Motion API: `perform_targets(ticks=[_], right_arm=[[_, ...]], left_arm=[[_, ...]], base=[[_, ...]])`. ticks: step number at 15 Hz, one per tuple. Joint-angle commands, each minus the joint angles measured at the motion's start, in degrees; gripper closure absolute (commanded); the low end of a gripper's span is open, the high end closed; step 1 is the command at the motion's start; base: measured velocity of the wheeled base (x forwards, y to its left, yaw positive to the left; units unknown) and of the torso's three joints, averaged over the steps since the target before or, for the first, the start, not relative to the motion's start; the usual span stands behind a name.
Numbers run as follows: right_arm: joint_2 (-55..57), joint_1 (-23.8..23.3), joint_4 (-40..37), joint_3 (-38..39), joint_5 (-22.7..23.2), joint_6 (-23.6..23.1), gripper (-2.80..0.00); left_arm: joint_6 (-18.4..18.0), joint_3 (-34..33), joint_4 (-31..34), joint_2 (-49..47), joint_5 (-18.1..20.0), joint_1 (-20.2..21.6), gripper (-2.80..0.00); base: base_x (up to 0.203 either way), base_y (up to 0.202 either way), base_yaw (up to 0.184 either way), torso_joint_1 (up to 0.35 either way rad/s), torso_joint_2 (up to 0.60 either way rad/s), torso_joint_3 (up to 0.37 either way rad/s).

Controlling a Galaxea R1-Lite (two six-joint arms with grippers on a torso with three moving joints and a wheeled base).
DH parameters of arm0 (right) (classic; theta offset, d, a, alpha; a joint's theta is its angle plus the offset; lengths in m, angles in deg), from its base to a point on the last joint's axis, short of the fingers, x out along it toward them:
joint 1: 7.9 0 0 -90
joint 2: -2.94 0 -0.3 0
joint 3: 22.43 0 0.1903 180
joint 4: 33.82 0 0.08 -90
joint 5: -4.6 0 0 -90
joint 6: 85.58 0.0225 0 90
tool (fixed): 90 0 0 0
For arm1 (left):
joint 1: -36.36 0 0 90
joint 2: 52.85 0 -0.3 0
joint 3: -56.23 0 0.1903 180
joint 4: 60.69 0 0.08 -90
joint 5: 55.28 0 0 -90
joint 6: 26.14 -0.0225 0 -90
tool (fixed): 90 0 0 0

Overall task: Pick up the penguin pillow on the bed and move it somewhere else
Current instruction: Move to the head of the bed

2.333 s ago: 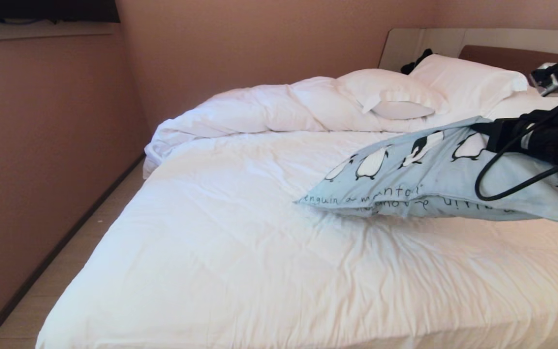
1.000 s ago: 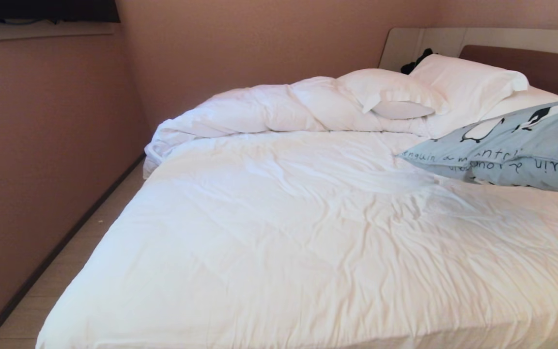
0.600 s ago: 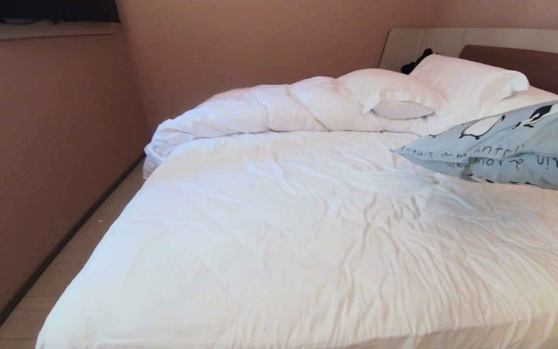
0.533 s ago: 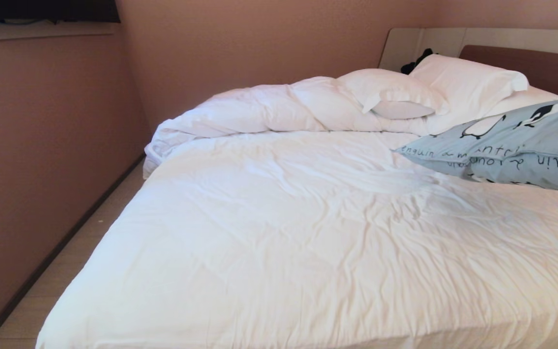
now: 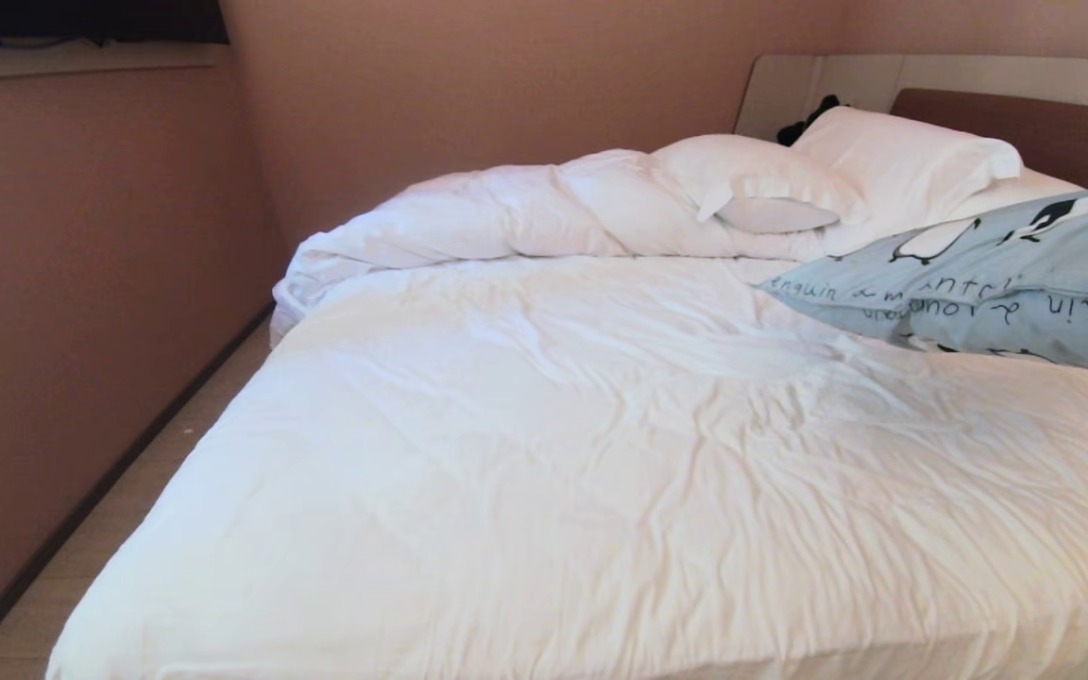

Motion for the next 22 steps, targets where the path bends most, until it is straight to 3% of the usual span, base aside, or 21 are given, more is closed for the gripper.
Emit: perform_targets(ticks=[1, 22], right_arm=[[0.0, 0.0, 0.1, 0.0, 0.1, 0.0, 0.0], [2.2, -1.7, 0.0, -2.0, 0.0, 0.2, 0.0]], left_arm=[[0.0, -0.2, 0.0, 0.0, 0.0, 0.0, 0.0], [0.0, -0.2, 0.0, 0.0, 0.0, 0.0, 0.0]], base=[[0.0, -0.188, -0.001, 0.002, 0.01, 0.006], [0.0, -0.195, 0.0, 0.003, 0.0, 0.001]])
